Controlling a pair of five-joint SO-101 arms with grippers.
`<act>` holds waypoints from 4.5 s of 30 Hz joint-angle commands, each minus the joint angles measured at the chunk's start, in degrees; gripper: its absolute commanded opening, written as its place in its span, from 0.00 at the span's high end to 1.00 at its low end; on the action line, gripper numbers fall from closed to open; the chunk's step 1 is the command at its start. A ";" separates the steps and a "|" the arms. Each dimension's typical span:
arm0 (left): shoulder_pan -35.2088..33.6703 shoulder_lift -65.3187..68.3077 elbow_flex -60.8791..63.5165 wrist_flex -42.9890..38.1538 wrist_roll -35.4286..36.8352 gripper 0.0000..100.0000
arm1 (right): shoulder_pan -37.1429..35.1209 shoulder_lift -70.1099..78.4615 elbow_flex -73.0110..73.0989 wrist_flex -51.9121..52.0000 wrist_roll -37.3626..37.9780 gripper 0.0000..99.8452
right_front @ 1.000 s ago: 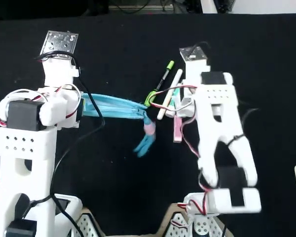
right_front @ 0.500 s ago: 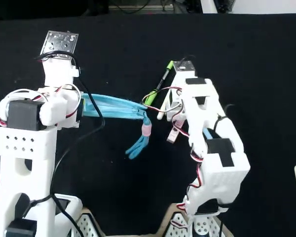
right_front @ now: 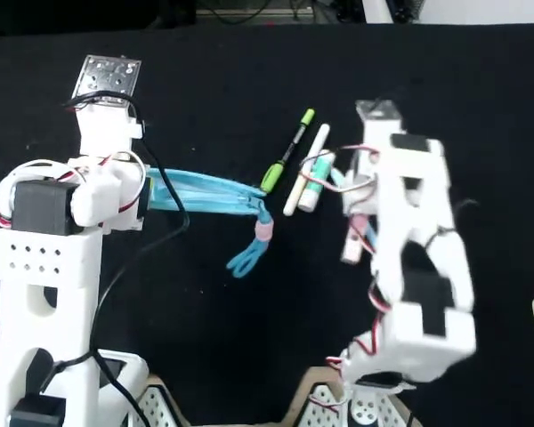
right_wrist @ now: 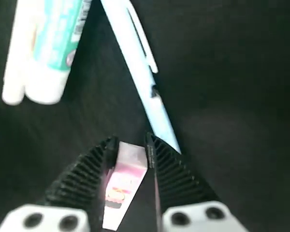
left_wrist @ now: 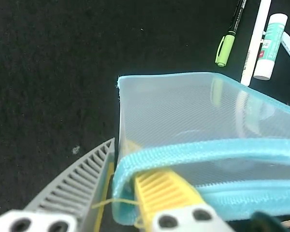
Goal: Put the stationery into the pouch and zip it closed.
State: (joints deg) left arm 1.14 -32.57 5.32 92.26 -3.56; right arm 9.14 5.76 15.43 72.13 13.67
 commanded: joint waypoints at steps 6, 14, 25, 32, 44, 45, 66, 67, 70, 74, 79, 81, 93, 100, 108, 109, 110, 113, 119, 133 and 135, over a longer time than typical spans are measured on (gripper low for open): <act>-0.22 0.88 0.13 -0.53 0.53 0.97 | 16.53 -9.98 0.57 -3.52 23.03 0.99; -0.13 0.88 -0.13 -0.53 0.35 0.97 | 24.26 1.45 3.91 -10.37 28.75 0.94; -0.31 0.88 -0.22 -0.53 0.35 0.97 | 26.37 12.88 -11.21 5.80 21.10 0.87; -0.31 0.88 -0.22 -0.53 0.35 0.97 | 26.37 19.03 -12.79 8.35 14.68 0.87; -0.40 0.88 -0.22 -0.53 0.26 0.97 | 26.29 17.36 -14.20 4.22 12.84 0.99; -0.48 0.88 -0.22 -0.53 0.26 0.97 | 26.11 15.60 -15.08 5.63 12.92 0.99; -0.22 0.88 -0.22 -0.44 0.26 0.97 | 23.74 17.19 -18.51 -1.05 24.88 0.86; -0.22 0.88 -0.22 -0.44 0.26 0.97 | 23.74 17.54 -19.03 -1.05 24.88 0.86; -0.22 0.88 -0.22 -0.44 0.26 0.97 | 23.56 19.56 -19.82 -1.05 24.88 0.85; -0.22 0.88 -0.22 -0.44 0.26 0.97 | 22.15 23.08 -19.91 -1.05 24.53 0.85; -0.40 0.88 -0.22 -0.44 0.26 0.97 | 21.89 24.13 -19.91 -1.05 24.35 0.86; -0.48 0.88 -0.22 -0.44 0.26 0.97 | 22.07 24.13 -19.91 -0.97 24.35 0.86; -0.22 0.88 -0.22 -0.44 0.26 0.97 | 22.59 24.40 -25.45 8.62 16.35 0.86; -0.57 0.88 -0.22 -0.44 0.26 0.97 | 22.15 24.48 -26.59 10.02 12.13 0.90; -0.66 0.88 -0.13 -0.44 0.26 0.97 | 22.42 24.57 -26.33 9.93 12.31 0.90; -0.66 0.88 -0.04 -0.44 0.26 0.97 | 22.42 24.57 -26.33 9.93 12.40 0.90; -0.66 0.88 -0.04 -0.44 0.26 0.97 | 22.42 24.66 -26.33 9.85 12.40 0.90; -0.66 0.88 -0.04 -0.44 0.26 0.97 | 22.24 25.89 -26.51 8.70 12.40 0.90; -0.66 0.88 -0.13 -0.44 0.26 0.97 | 22.51 29.41 -28.26 8.44 12.40 0.86; -0.66 0.88 -0.04 -0.44 0.26 0.97 | 24.88 22.90 -37.76 15.65 9.49 0.99; -0.48 0.88 -0.13 -0.44 0.26 0.97 | 25.05 19.91 -38.46 18.90 9.32 0.99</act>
State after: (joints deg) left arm 1.14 -32.48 5.41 92.26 -3.56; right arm 32.97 33.19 -18.77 86.73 23.78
